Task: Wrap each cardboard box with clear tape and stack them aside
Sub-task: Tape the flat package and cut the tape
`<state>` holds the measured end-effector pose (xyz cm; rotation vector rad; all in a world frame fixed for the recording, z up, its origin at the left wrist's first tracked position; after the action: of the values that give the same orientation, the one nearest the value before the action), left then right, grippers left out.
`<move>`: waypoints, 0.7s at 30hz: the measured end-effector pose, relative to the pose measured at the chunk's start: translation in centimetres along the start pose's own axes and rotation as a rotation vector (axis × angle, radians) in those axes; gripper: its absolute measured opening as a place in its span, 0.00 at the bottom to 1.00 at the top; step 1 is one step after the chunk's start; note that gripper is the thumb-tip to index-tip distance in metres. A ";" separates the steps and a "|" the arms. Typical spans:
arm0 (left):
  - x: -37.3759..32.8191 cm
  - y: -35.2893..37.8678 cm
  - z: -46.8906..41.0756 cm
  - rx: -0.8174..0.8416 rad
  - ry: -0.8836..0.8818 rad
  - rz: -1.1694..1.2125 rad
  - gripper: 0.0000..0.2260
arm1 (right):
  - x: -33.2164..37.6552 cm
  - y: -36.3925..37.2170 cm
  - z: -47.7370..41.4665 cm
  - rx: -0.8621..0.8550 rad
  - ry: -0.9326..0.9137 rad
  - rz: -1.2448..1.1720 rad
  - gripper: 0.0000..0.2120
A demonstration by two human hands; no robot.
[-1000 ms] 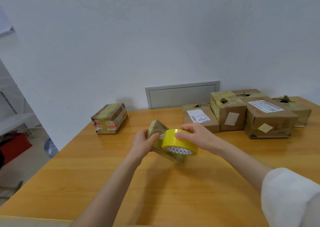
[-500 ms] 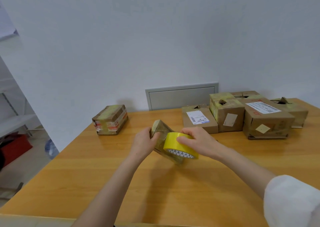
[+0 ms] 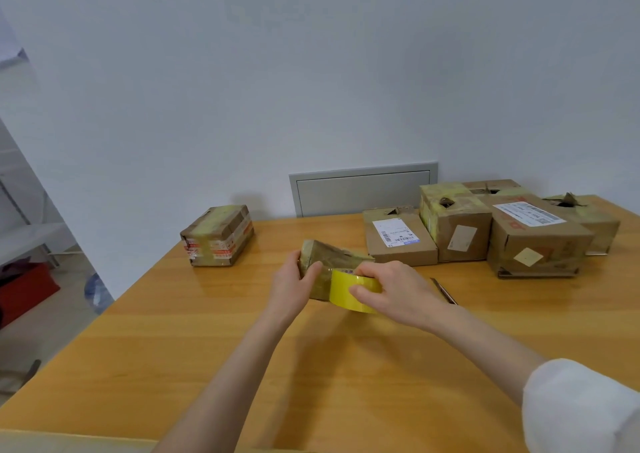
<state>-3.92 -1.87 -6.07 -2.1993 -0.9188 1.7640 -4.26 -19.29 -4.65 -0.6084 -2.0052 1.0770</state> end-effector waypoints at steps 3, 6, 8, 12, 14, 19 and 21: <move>0.3 -0.1 -0.5 -0.050 0.015 -0.025 0.15 | -0.5 0.0 0.0 0.025 -0.020 0.000 0.13; 0.9 -0.2 -0.3 -0.026 0.023 0.070 0.12 | -1.0 0.3 0.5 0.096 -0.056 0.032 0.20; 1.0 -0.3 0.0 -0.014 0.036 0.119 0.09 | -0.9 0.9 0.9 0.146 -0.121 0.126 0.28; 0.9 -0.3 0.1 -0.007 0.039 0.117 0.11 | -0.6 1.1 1.3 0.167 -0.165 0.157 0.22; 0.4 -0.5 0.1 -0.006 0.058 0.102 0.11 | -0.6 0.7 1.0 0.182 -0.126 0.089 0.21; -0.4 -0.9 0.0 -0.027 0.042 0.147 0.12 | -0.8 -1.3 0.1 0.133 -0.067 -0.119 0.21; -0.3 -1.2 0.0 -0.032 0.026 0.161 0.11 | -1.2 -1.8 0.0 0.118 -0.055 -0.193 0.24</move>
<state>-4.37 -1.06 -5.21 -2.3713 -0.7902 1.7950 -3.62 -21.08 -3.66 -0.3197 -1.9849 1.0947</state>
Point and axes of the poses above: each hand's wrist, its own z-axis away from the middle knuckle, its own y-axis out of the palm, x = y × z, the point moved 6 cm from there along -z, towards the middle knuckle, and after that the axes turned 4 degrees about z, right-handed, at the moved point
